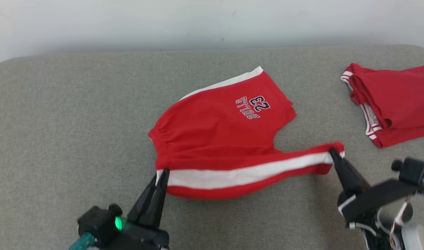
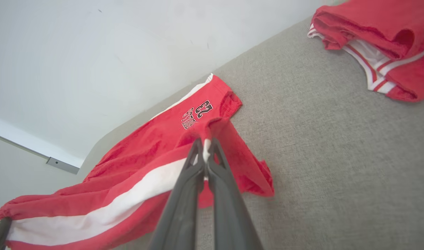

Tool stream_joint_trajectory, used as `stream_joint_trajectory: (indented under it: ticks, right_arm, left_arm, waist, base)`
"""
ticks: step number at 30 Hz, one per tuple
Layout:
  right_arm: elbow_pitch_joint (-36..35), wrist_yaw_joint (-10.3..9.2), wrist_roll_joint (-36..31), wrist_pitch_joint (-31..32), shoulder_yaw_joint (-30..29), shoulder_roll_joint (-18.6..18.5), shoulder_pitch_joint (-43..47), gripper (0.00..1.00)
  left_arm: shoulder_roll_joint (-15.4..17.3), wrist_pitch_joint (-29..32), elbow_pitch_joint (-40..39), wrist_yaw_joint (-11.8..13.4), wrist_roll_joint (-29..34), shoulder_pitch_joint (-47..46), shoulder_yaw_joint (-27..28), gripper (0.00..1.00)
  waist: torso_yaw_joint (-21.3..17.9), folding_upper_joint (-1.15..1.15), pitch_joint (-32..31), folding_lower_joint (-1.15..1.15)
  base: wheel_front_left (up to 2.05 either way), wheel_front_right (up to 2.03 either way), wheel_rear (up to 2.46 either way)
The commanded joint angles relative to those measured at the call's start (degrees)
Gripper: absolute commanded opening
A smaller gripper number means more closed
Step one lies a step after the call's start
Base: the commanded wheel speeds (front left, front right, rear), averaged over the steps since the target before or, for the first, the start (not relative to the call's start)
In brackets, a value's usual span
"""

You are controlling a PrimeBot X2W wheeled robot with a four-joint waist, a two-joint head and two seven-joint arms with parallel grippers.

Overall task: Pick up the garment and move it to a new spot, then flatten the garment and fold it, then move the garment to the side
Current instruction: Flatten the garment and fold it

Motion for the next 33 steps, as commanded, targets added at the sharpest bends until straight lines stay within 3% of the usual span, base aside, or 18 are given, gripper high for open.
stream_joint_trajectory:
  ticks: [1,15,25,33]
  right_arm:
    - [1.7,-0.15,-0.4,0.6,0.1,-0.8,-3.3,0.00]
    - [22.0,-0.14,-3.0,-0.1,4.0,-4.8,-30.0,0.00]
    - [40.7,-0.14,-7.5,-6.0,9.0,-5.1,-47.9,0.00]
    - [53.3,-0.14,-9.6,-11.0,11.6,-5.4,-56.5,0.00]
  left_arm:
    - [-0.4,-0.2,0.5,-0.1,-0.9,-2.2,0.0,0.00]
    - [-4.4,-0.2,11.2,0.0,-5.5,-19.0,0.1,0.00]
    - [-7.8,-0.2,21.1,0.0,-4.4,-28.0,1.7,0.00]
    - [-9.6,-0.2,25.5,0.0,-3.6,-31.3,2.7,0.00]
  waist:
    - [1.0,0.00,1.2,-0.01]
    - [4.6,0.00,7.5,-0.01]
    - [6.8,0.00,12.5,-0.01]
    - [8.0,0.00,14.6,-0.01]
  base:
    - [0.00,0.00,0.00]
    - [0.00,0.00,0.00]
    - [0.00,0.00,0.00]
    - [0.00,0.00,0.00]
